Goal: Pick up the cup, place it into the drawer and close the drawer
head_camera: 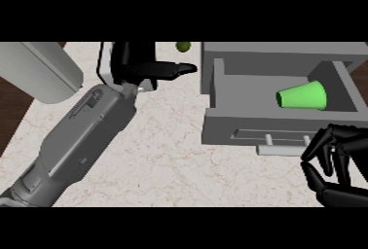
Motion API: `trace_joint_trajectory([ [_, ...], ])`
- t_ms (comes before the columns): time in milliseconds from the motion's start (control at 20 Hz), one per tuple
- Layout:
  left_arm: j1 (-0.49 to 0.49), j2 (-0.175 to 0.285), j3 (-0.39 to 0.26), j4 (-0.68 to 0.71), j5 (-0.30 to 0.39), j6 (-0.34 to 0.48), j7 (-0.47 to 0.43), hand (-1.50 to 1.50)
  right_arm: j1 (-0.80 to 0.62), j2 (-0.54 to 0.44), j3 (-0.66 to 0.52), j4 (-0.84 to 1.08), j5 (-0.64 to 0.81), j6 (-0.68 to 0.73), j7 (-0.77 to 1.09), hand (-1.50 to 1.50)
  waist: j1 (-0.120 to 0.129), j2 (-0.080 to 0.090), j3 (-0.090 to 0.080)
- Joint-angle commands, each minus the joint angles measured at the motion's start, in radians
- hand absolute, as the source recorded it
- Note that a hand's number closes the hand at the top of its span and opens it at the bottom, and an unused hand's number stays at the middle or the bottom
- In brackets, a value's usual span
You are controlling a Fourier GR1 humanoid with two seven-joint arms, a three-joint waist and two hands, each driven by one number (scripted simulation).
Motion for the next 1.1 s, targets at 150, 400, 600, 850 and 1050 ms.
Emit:
trace_joint_trajectory([
  [150, 0.328, 0.179, 0.02, -0.341, 0.019, -0.035, 0.063, -1.5, 0.014, 0.012, 0.03, 0.052, 0.138, -0.024, -0.02, 1.5, 0.004, 0.002, 0.0],
  [400, 0.479, 0.229, 0.052, -0.472, 0.029, -0.084, 0.044, -1.5, -0.011, -0.016, 0.136, 0.117, 0.374, -0.029, -0.114, 1.5, 0.001, 0.005, 0.0],
  [600, 0.506, 0.266, 0.104, -0.442, 0.054, -0.145, 0.039, -1.5, -0.019, -0.099, 0.22, 0.201, 0.592, -0.037, -0.256, 1.5, 0.0, 0.01, 0.001],
  [850, 0.612, 0.311, 0.156, -0.475, 0.053, -0.218, 0.015, -1.5, -0.096, -0.05, 0.303, 0.445, 0.786, -0.181, -0.336, 1.5, -0.004, 0.012, 0.001],
  [1050, 0.688, 0.322, 0.22, -0.493, 0.065, -0.3, 0.015, -1.5, -0.125, -0.01, 0.31, 0.595, 0.846, -0.257, -0.406, -1.5, -0.017, 0.012, 0.001],
])
